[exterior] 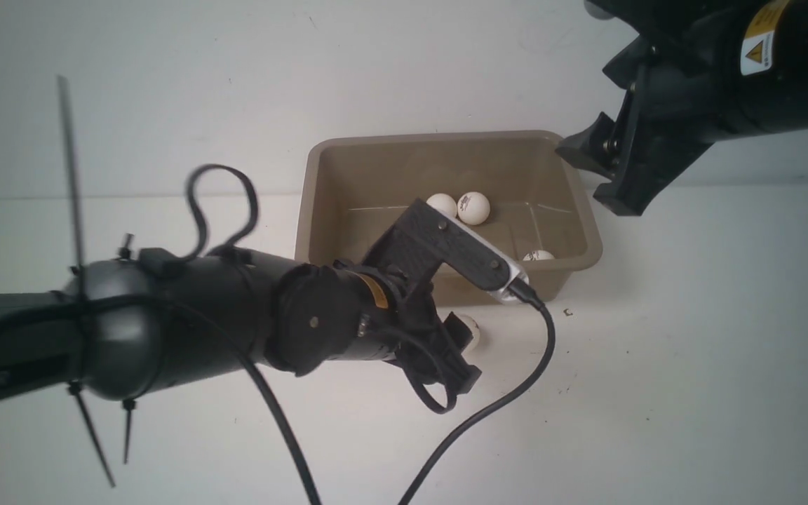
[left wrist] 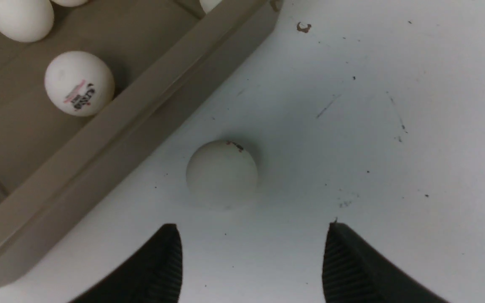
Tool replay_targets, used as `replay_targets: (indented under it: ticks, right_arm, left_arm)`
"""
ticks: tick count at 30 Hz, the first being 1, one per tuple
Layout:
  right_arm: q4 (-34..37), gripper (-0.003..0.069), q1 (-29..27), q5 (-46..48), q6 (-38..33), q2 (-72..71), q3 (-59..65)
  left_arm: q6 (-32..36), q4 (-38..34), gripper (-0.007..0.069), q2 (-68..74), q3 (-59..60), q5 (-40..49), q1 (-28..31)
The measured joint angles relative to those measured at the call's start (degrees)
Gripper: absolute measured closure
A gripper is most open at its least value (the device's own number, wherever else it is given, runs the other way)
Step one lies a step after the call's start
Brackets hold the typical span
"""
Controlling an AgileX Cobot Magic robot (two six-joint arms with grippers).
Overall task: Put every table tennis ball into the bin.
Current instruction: Use the left arm to clamp the table tennis ball closest to it
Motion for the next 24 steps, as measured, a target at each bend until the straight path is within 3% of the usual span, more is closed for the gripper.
replay_targets:
  ticks: [14,24]
  right_arm:
    - [-3.10,0.0146,0.00,-1.66,0.46,0.00,0.00]
    - [-8.48,0.0146,0.00,-7.01,5.43,-5.41,0.00]
  left_arm:
    - [-3.88,-0.60,0.0219,5.61,-0.06,-7.89,0.00]
    - [-6.49,-0.85,0.0219,8.64,-0.06,-11.04,0.00]
